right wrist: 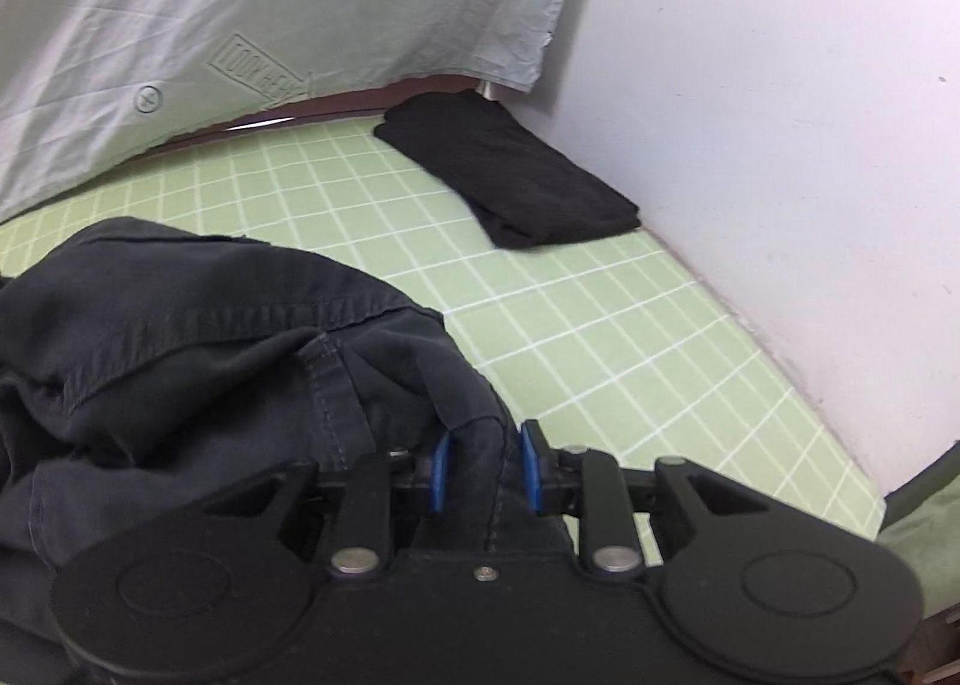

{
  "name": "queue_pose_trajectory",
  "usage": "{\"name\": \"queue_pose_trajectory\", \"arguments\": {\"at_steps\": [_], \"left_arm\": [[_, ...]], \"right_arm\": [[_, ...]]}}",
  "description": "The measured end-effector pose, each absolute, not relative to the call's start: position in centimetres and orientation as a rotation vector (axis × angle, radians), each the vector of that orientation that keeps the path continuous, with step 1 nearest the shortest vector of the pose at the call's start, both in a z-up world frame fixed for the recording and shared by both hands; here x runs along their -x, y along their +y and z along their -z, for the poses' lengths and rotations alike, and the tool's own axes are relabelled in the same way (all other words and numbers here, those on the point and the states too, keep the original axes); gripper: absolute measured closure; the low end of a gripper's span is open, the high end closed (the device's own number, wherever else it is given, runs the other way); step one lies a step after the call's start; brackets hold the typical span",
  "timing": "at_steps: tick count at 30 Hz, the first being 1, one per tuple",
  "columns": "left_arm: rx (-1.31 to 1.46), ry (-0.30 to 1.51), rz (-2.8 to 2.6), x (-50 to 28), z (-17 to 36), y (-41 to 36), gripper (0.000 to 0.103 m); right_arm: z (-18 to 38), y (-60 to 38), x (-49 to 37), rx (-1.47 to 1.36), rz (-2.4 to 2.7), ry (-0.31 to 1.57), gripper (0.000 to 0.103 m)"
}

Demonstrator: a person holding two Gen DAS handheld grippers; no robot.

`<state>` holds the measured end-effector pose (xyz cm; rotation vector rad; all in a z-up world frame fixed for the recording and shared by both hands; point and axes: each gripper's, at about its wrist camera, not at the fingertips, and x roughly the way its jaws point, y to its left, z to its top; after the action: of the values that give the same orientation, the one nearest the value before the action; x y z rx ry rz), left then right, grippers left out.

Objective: Fold clothes
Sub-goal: 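Close the left tool on the jacket hem while the right tool grips another edge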

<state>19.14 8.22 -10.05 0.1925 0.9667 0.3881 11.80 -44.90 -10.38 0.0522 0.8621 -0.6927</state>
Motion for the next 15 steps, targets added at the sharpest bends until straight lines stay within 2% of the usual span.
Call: {"name": "queue_pose_trajectory", "arguments": {"at_steps": [5,8,15], "left_arm": [[-0.167,1.008,-0.454,-16.4,10.8,9.1,0.097],[-0.159,1.037,-0.492,-15.1,11.5,8.9,0.097],[-0.152,1.051,-0.540,-12.7,11.9,8.5,0.097]], "right_arm": [[10.6,-48.5,-11.2,0.092,0.746,0.847,0.078],[11.0,-49.8,-11.2,0.052,0.761,0.862,0.078],[11.5,-48.6,-10.4,0.126,0.732,0.856,0.079]]}}
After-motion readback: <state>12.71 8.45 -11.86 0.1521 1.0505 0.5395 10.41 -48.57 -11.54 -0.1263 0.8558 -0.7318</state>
